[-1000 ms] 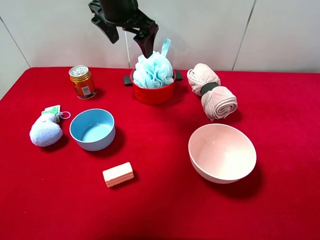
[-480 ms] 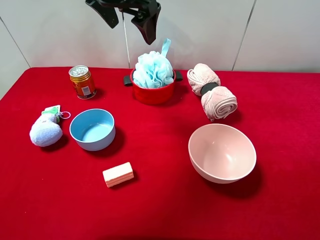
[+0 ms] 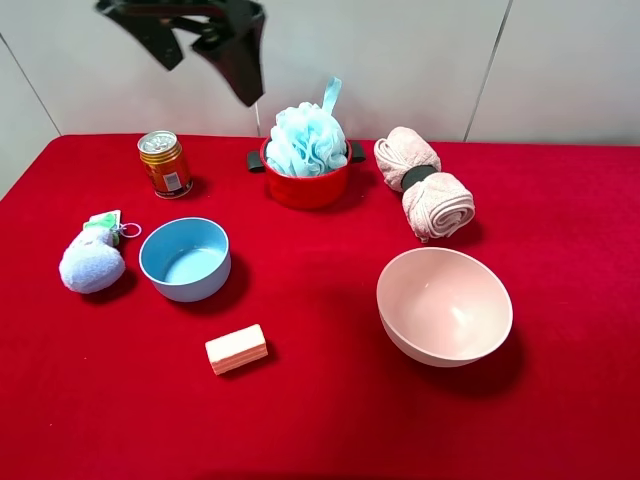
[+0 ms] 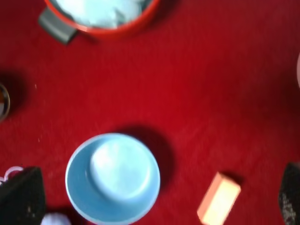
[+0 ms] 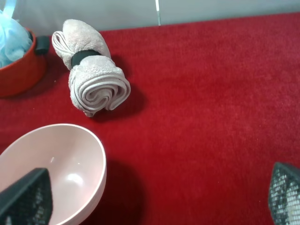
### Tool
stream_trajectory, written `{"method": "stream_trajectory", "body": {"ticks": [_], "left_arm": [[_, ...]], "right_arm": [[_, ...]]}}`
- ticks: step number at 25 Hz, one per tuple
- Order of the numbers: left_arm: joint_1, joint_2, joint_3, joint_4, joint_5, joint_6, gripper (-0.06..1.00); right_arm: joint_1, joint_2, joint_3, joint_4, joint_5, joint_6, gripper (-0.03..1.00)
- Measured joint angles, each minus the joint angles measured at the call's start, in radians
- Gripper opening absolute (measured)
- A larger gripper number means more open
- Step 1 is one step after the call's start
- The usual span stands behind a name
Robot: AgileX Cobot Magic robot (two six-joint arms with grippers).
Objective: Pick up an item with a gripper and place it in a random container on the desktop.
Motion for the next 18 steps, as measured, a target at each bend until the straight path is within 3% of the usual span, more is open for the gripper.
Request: {"method": "stream_trajectory", "body": {"ticks": [18], "left_arm": [[0.000,-0.554,0.503,0.000,0.000,-0.001,0.99]], "right_arm": [[0.000,0.000,0.000,0.000,0.000,0.000,0.69]]}}
